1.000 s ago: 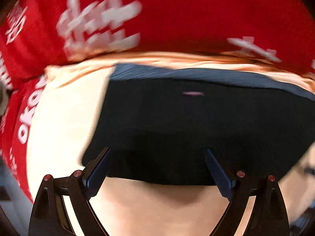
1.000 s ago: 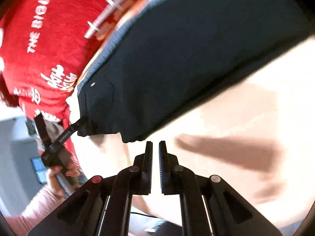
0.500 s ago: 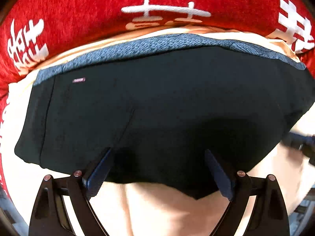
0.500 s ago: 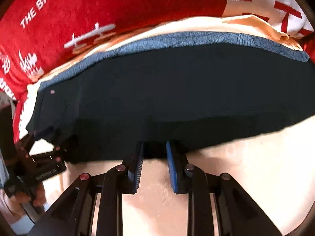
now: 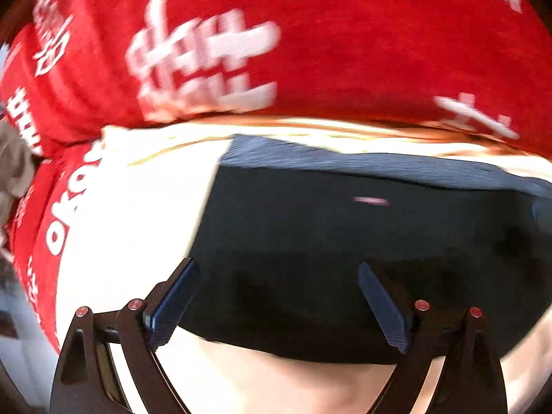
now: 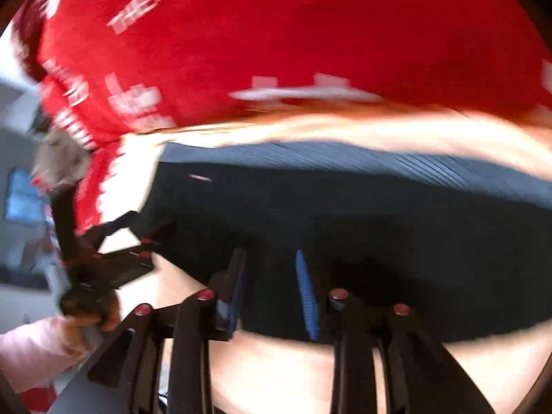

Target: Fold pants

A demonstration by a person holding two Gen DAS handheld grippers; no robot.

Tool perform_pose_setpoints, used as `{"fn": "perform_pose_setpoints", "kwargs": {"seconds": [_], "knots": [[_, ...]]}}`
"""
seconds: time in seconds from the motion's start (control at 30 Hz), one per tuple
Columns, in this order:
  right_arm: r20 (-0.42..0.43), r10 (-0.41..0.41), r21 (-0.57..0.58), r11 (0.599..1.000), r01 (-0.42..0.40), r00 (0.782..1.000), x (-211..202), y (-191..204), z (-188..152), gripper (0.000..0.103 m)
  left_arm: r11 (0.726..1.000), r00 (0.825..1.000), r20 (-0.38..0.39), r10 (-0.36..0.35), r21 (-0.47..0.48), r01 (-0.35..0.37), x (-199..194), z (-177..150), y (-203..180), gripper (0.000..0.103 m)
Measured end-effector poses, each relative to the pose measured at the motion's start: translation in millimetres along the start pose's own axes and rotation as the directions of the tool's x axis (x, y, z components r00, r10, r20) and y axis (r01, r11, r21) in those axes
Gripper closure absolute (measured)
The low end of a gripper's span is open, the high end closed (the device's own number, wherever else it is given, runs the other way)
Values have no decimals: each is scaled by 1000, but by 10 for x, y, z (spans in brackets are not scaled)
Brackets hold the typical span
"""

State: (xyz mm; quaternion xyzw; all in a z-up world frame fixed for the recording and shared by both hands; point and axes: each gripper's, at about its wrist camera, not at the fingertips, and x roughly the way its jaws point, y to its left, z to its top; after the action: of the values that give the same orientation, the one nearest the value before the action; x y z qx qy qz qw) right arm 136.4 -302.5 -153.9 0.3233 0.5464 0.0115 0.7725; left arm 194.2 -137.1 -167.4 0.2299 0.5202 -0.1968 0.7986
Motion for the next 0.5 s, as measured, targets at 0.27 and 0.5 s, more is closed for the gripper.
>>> {"fn": "perform_pose_setpoints", "kwargs": {"seconds": [0.27, 0.5], "knots": [[-117, 41, -259, 963, -71, 992, 1027, 990, 839, 67, 987, 993, -39, -108, -124, 102, 471, -257, 524, 8], [-162, -85, -443, 897, 4, 983, 1835, 1454, 1158, 67, 977, 989, -1, -149, -153, 147, 485, -351, 603, 8]]}}
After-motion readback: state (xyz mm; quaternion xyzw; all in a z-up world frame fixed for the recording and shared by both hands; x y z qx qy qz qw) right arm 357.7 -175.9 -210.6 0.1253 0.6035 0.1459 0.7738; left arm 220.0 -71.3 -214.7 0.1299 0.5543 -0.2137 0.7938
